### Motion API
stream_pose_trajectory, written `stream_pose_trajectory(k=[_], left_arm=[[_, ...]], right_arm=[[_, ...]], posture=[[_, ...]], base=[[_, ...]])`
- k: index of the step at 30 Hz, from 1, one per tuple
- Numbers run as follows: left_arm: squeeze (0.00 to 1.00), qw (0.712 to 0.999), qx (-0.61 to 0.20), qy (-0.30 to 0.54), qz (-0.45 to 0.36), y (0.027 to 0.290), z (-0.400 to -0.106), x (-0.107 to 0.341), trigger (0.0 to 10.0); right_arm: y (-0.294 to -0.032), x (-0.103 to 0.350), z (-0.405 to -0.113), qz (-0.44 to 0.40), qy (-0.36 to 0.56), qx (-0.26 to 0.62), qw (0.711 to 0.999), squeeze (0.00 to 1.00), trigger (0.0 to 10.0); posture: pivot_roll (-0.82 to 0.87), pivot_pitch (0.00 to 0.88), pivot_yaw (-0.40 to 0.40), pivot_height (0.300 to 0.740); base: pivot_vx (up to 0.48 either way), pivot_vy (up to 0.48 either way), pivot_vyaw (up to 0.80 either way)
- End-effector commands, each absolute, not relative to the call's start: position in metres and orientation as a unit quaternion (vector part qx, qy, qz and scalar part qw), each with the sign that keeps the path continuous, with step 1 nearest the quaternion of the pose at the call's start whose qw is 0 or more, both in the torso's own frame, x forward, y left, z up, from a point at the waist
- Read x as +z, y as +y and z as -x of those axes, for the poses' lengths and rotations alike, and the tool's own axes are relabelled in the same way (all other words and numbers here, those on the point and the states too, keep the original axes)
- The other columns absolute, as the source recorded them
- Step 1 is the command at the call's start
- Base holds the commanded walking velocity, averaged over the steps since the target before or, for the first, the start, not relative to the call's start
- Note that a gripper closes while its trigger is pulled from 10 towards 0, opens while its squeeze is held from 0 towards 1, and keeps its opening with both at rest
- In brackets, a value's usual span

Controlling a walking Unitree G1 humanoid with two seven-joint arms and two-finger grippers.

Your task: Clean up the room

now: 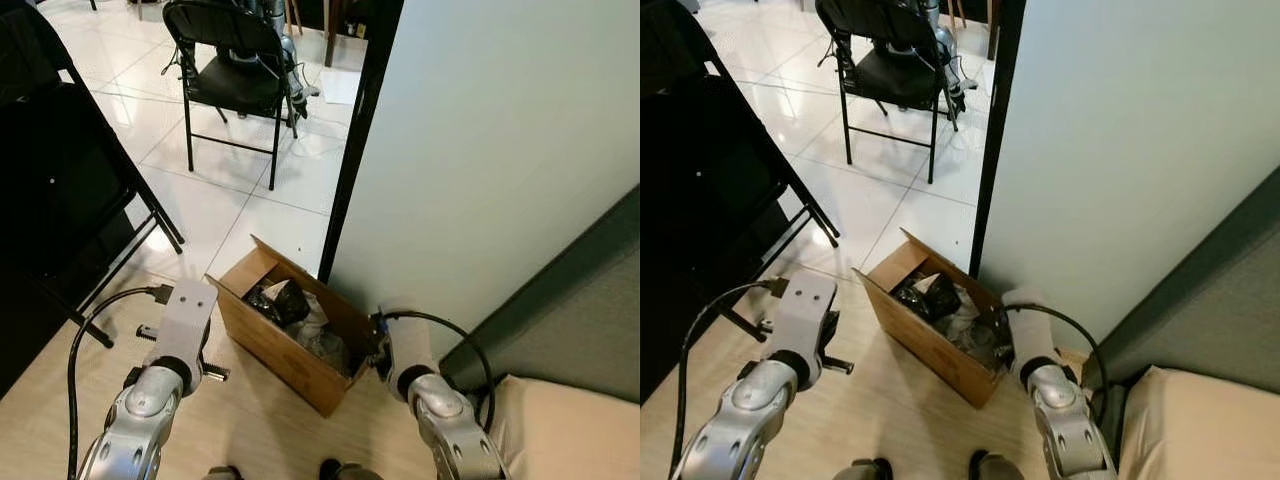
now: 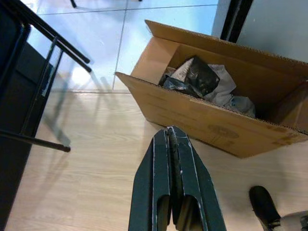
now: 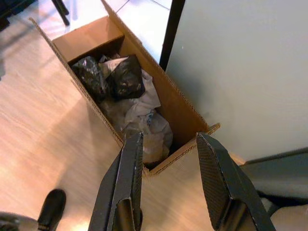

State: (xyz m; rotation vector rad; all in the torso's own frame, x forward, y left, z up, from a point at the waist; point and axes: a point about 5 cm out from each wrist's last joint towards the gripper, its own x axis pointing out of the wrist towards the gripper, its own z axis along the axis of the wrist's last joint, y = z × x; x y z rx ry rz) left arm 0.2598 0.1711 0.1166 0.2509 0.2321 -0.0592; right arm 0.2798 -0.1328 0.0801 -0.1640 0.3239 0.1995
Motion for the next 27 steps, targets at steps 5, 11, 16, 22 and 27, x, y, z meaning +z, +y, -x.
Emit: stream_pose_trajectory(k=[5, 11, 16, 22, 27], left_arm=[[0.0, 0.985, -0.031, 0.122, -0.122, 0.1657, -0.255, 0.1109, 10.0], [0.0, 0.985, -0.021, 0.123, -0.118, 0.1663, -0.252, 0.1088, 10.0], [0.0, 0.986, -0.014, 0.121, -0.118, 0.1658, -0.2521, 0.1074, 10.0], [0.0, 0.986, -0.012, 0.117, -0.117, 0.1644, -0.2527, 0.1055, 10.0], [0.0, 0.986, -0.011, 0.122, -0.116, 0.1626, -0.2492, 0.1016, 10.0]], right_arm=[[-0.1324, 0.0799, -0.2724, 0.073, 0.175, 0.097, 0.977, 0.0, 10.0], [-0.1314, 0.0804, -0.2693, 0.062, 0.178, 0.092, 0.978, 0.0, 10.0], [-0.132, 0.0787, -0.2698, 0.059, 0.182, 0.087, 0.978, 0.0, 10.0], [-0.1346, 0.0769, -0.2701, 0.051, 0.188, 0.074, 0.978, 0.0, 10.0], [-0.1384, 0.0738, -0.2658, 0.044, 0.196, 0.059, 0.978, 0.0, 10.0]], posture=[[-0.01, 0.219, -0.065, 0.74], [-0.01, 0.198, -0.073, 0.74], [-0.01, 0.172, -0.071, 0.74], [-0.01, 0.148, -0.066, 0.74], [-0.01, 0.144, -0.062, 0.74]], base=[[0.0, 0.0, 0.0], [0.0, 0.0, 0.0], [0.0, 0.0, -0.25], [0.0, 0.0, -0.8], [0.0, 0.0, -0.8]])
